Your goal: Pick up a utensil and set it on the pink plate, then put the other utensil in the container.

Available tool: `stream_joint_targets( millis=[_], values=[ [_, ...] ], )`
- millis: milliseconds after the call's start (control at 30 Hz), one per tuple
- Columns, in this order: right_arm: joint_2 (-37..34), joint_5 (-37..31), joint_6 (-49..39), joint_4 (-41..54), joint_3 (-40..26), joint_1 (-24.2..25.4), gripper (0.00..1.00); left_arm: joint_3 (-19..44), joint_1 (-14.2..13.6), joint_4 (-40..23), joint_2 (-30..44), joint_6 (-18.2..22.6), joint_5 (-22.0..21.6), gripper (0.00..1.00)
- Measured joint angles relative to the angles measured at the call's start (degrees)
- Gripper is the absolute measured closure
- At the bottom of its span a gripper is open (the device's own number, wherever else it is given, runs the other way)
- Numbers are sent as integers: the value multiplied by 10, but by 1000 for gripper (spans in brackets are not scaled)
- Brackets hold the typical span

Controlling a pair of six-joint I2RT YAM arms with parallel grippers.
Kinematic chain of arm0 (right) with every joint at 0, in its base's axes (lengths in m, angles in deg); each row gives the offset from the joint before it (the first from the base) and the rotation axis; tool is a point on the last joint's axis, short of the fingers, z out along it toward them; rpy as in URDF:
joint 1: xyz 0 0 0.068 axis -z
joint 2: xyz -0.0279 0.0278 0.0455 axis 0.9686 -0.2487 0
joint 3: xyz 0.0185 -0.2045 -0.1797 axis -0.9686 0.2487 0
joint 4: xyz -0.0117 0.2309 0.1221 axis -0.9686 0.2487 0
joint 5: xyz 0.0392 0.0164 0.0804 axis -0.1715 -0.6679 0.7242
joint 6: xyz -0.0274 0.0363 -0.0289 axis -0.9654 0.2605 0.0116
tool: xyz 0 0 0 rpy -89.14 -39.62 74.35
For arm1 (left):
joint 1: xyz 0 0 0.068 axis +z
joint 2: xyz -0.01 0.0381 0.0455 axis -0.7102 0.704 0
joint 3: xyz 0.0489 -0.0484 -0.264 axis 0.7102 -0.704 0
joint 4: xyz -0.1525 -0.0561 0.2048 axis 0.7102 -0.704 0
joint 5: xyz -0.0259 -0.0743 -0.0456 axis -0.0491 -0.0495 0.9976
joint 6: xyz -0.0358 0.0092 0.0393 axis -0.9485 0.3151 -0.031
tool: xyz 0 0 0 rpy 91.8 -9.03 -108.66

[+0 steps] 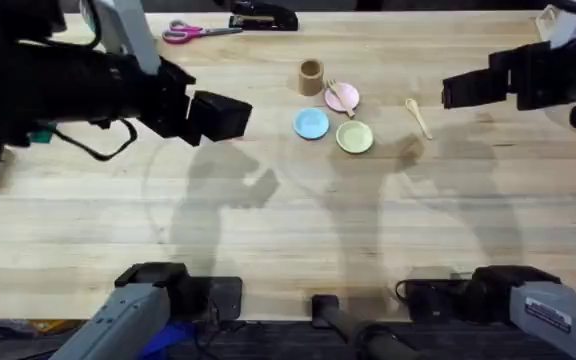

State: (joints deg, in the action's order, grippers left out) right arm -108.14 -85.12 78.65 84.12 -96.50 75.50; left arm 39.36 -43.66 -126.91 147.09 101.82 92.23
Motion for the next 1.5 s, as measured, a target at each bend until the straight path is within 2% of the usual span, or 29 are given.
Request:
stream_joint_targets(
  millis=[133,300,533,967,1100,1300,1500],
  values=[
    [0,0,0,0,0,0,4,-1,14,11,26,73,53,6],
    [0,0,0,0,0,0,3,-1,20,33,57,113,91,6],
    [0,0,0,0,0,0,3,-2,20,52,71,129,108,5],
    [-9,-3,0,0,-7,0,6,-2,20,49,71,133,108,5],
    [-63,-8,0,23,-48,0,6,-2,20,49,71,133,108,5],
    [-183,-15,0,59,-133,0,6,-2,20,49,71,133,108,5],
    [-287,-16,-5,52,-147,0,4,-2,20,49,71,133,108,5]
  ],
)
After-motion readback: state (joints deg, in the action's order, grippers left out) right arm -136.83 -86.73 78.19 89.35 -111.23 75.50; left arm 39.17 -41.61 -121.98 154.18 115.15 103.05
